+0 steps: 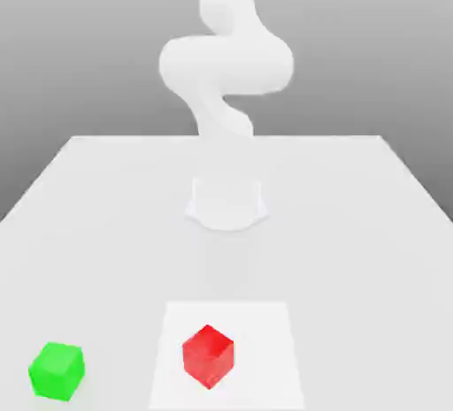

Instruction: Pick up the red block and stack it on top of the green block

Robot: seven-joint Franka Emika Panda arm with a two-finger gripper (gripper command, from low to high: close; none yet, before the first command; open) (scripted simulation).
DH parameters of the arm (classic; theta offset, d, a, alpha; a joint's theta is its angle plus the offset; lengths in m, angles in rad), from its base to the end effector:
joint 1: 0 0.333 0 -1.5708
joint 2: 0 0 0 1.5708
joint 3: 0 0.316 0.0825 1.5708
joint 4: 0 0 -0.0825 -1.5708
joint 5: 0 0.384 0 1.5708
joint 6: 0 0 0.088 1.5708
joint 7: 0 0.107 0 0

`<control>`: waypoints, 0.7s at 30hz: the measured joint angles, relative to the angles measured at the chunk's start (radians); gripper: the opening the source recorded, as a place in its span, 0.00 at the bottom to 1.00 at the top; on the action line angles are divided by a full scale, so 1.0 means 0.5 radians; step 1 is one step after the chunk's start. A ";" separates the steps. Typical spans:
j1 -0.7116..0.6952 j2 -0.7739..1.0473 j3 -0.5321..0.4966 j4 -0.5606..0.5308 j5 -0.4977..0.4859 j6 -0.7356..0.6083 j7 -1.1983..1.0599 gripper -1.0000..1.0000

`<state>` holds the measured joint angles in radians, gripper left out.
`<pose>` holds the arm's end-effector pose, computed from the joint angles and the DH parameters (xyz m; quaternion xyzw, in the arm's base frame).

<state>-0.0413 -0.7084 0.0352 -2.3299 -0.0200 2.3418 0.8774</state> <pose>0.3816 0.0018 0.6670 -0.8476 0.3964 -0.3282 0.1292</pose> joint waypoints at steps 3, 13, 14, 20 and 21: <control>-0.098 0.230 0.081 -0.074 -0.051 0.104 0.196 0.50; -0.314 0.964 0.227 -0.310 -0.211 0.431 0.815 0.50; -0.325 1.037 0.230 -0.333 -0.220 0.464 0.871 0.50; -0.362 1.459 0.227 -0.477 -0.174 0.669 1.140 0.50; -0.361 1.526 0.231 -0.502 -0.144 0.704 1.169 0.50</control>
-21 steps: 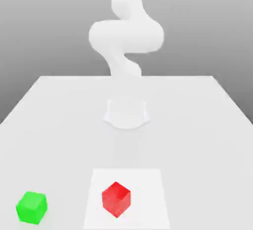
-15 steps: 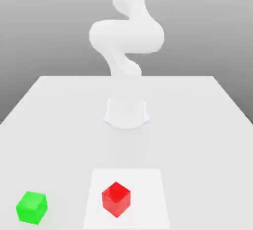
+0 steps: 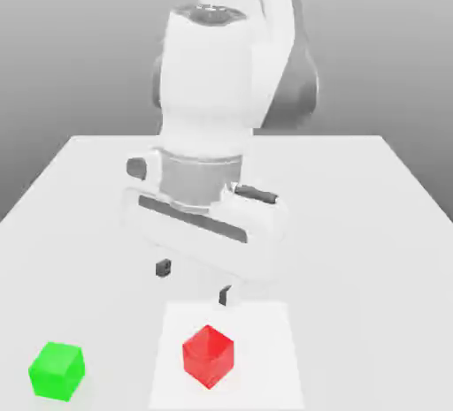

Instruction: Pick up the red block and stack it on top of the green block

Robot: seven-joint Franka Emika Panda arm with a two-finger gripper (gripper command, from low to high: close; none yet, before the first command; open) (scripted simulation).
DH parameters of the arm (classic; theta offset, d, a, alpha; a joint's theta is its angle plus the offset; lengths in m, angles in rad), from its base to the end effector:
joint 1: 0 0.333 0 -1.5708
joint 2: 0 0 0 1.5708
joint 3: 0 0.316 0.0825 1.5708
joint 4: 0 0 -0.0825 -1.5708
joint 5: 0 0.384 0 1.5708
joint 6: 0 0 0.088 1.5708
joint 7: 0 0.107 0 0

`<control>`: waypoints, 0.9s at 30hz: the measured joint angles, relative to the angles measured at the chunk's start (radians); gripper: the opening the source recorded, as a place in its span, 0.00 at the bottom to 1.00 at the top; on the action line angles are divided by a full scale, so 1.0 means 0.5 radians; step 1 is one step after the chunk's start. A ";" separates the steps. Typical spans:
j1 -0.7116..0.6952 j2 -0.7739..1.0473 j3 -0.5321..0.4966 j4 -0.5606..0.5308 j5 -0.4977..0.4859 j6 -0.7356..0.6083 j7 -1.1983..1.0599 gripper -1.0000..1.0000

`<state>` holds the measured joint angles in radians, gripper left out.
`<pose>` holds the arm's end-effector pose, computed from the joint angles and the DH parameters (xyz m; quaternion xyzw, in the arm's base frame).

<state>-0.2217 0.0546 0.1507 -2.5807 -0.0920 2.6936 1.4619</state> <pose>0.4511 -0.0284 0.2468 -0.7475 0.6634 -0.0336 0.0059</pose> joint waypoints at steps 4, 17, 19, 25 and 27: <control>0.012 0.274 -0.014 -0.026 0.024 0.189 0.087 0.50; 0.054 0.421 -0.066 -0.008 -0.020 0.313 0.128 0.00; 0.036 0.285 -0.035 -0.029 0.038 0.199 0.084 0.00; -0.185 0.196 -0.245 0.184 0.166 -0.102 0.166 0.00; -0.277 0.235 -0.343 0.285 0.201 -0.163 0.216 0.00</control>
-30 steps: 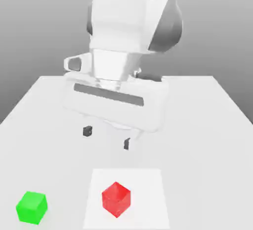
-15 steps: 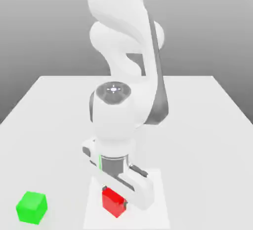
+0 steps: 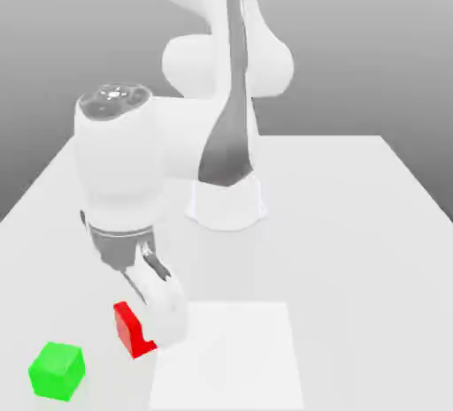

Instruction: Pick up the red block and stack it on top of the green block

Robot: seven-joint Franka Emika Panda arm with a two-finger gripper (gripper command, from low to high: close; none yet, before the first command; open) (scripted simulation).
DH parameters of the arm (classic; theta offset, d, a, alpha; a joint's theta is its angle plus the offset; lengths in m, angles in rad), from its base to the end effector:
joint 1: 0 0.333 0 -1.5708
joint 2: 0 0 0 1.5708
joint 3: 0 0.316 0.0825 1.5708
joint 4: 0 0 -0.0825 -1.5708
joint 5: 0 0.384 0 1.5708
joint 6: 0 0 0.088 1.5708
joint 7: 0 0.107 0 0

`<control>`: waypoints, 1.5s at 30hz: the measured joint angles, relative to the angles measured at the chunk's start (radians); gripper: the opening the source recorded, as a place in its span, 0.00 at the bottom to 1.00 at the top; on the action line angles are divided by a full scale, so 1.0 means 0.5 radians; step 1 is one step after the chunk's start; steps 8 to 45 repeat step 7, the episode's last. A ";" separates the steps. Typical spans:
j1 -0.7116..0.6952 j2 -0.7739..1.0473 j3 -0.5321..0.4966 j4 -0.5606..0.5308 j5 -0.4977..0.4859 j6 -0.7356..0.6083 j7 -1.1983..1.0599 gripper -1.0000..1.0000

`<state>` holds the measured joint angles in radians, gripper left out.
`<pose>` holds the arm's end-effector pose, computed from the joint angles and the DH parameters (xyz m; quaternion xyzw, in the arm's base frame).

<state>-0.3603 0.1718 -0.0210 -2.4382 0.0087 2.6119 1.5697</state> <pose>0.4540 -0.1824 0.2342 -0.5578 0.8300 -0.0006 0.0009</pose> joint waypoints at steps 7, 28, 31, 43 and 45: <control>-0.096 0.285 -0.067 0.117 0.064 0.166 0.027 1.00; -0.096 0.285 -0.067 0.117 0.064 0.166 0.027 1.00; -0.096 0.285 -0.067 0.117 0.064 0.166 0.027 1.00; -0.096 0.285 -0.067 0.117 0.064 0.166 0.027 1.00; -0.096 0.285 -0.067 0.117 0.064 0.166 0.027 1.00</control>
